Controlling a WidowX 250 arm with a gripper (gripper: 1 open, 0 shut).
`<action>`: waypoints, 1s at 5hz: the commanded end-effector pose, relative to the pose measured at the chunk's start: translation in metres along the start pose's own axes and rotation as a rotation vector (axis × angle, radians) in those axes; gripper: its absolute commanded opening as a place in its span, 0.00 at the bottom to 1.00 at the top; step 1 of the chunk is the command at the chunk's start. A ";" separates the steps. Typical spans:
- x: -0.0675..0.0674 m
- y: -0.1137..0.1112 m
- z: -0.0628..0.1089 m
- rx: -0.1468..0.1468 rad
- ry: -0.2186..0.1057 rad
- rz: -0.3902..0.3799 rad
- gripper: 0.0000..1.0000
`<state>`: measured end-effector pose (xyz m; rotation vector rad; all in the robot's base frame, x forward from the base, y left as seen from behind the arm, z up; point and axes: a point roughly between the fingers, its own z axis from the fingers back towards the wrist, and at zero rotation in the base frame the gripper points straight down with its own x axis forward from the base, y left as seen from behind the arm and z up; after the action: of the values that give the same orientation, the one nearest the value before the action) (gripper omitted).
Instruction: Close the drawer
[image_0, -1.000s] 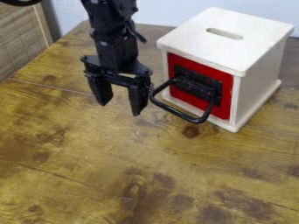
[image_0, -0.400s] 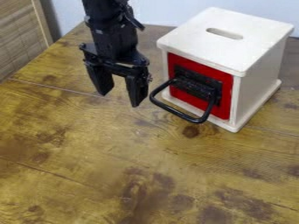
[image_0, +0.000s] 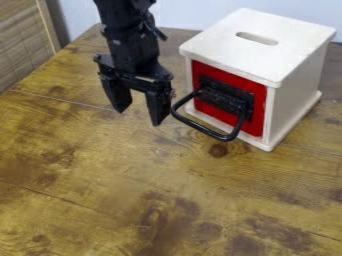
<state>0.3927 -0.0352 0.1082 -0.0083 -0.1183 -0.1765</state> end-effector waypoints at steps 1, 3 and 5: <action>0.003 0.008 0.010 0.004 -0.036 -0.031 1.00; 0.007 0.009 0.015 0.009 -0.027 0.036 1.00; 0.013 0.012 0.038 0.015 -0.049 0.048 1.00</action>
<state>0.3976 -0.0283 0.1160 -0.0019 -0.0813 -0.1300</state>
